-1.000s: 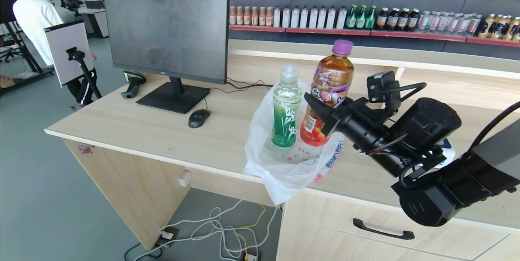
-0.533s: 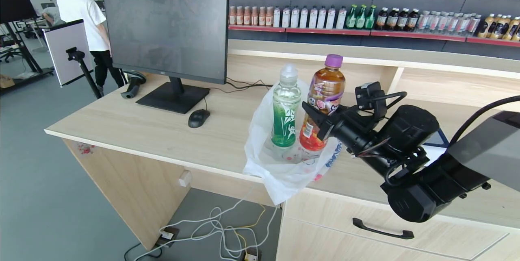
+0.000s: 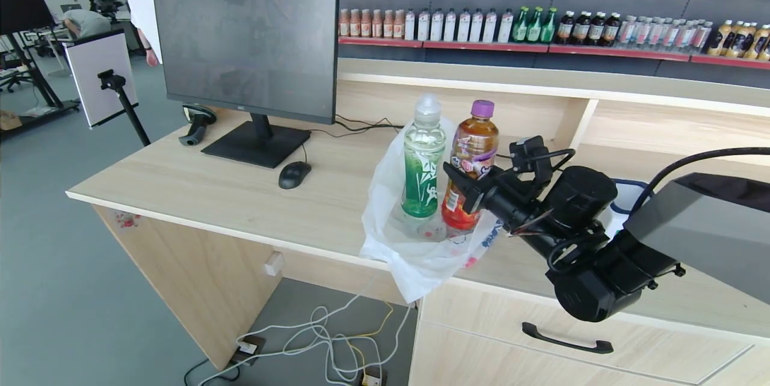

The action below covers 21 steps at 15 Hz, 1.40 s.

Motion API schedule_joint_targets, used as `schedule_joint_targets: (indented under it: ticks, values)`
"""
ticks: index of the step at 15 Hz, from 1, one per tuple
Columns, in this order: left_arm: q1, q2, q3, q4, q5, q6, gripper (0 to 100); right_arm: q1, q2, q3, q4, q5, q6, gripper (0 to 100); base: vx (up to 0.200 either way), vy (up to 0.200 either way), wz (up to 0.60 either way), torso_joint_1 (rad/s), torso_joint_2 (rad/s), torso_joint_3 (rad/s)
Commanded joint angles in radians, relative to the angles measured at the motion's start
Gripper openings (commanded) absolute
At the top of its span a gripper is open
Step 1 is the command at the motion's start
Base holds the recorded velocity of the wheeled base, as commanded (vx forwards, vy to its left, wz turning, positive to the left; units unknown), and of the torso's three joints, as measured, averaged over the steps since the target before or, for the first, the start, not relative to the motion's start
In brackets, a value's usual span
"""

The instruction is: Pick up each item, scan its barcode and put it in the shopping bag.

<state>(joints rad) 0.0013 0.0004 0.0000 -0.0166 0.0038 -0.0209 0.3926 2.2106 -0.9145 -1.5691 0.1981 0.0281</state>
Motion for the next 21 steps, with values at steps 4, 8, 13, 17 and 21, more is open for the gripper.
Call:
schedule_joint_targets:
  ticks: [4, 8, 13, 17, 21]
  values:
    - [0.0, 0.001, 0.0, 0.001, 0.001, -0.001, 100, -0.052, 0.027, -0.004, -0.002, 0.001, 0.001, 0, 0.0, 0.0, 0.0, 0.0, 0.0, 0.0]
    - [0.0, 0.001, 0.0, 0.001, 0.001, -0.001, 100, -0.046, 0.034, 0.029, -0.002, 0.006, 0.004, 0, 0.0, 0.0, 0.0, 0.0, 0.0, 0.0]
    - [0.0, 0.001, 0.0, 0.001, 0.001, -0.002, 100, -0.034, 0.031, 0.039, -0.002, 0.006, 0.015, 100, 0.0, 0.0, 0.0, 0.0, 0.0, 0.0]
    - [0.0, 0.0, 0.0, 0.0, 0.001, -0.004, 100, -0.024, -0.011, 0.086, -0.002, 0.006, 0.016, 100, 0.0, 0.0, 0.0, 0.0, 0.0, 0.0]
    - [0.0, 0.001, 0.0, 0.003, 0.001, -0.002, 100, 0.002, -0.106, 0.155, -0.002, 0.006, 0.015, 100, 0.0, 0.0, 0.0, 0.0, 0.0, 0.0]
